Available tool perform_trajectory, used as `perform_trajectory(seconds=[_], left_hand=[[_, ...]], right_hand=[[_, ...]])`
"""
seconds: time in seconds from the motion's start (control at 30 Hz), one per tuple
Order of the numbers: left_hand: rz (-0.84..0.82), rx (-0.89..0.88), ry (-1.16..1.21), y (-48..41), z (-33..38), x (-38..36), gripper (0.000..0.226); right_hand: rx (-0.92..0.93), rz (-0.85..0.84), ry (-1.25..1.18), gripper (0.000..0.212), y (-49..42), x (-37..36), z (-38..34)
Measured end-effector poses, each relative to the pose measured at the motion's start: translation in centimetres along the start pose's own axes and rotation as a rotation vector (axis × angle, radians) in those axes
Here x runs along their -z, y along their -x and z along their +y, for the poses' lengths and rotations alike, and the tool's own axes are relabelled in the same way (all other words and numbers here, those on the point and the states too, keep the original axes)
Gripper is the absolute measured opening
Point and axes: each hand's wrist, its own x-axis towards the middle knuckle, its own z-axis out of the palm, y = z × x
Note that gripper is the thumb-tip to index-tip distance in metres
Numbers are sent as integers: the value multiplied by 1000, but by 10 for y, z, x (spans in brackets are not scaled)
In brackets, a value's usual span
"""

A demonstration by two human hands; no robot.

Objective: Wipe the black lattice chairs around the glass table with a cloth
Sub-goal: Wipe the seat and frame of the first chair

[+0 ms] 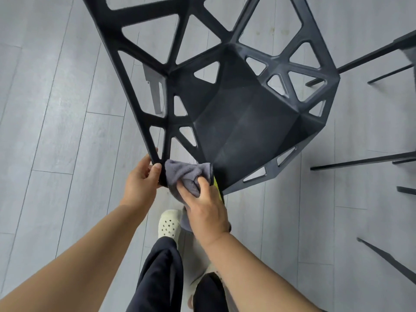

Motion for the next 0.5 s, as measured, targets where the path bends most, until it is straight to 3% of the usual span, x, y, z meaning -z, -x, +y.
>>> perform_trajectory(seconds=[0.23, 0.33, 0.5], left_hand=[[-17, 26, -51, 5, 2, 0, 27], [6, 43, -50, 6, 3, -2, 29], [61, 28, -96, 5, -5, -9, 20]], right_hand=[[-37, -93, 130, 50, 15, 35, 81], [-209, 45, 162, 32, -4, 61, 119], [-530, 171, 90, 59, -32, 64, 133]])
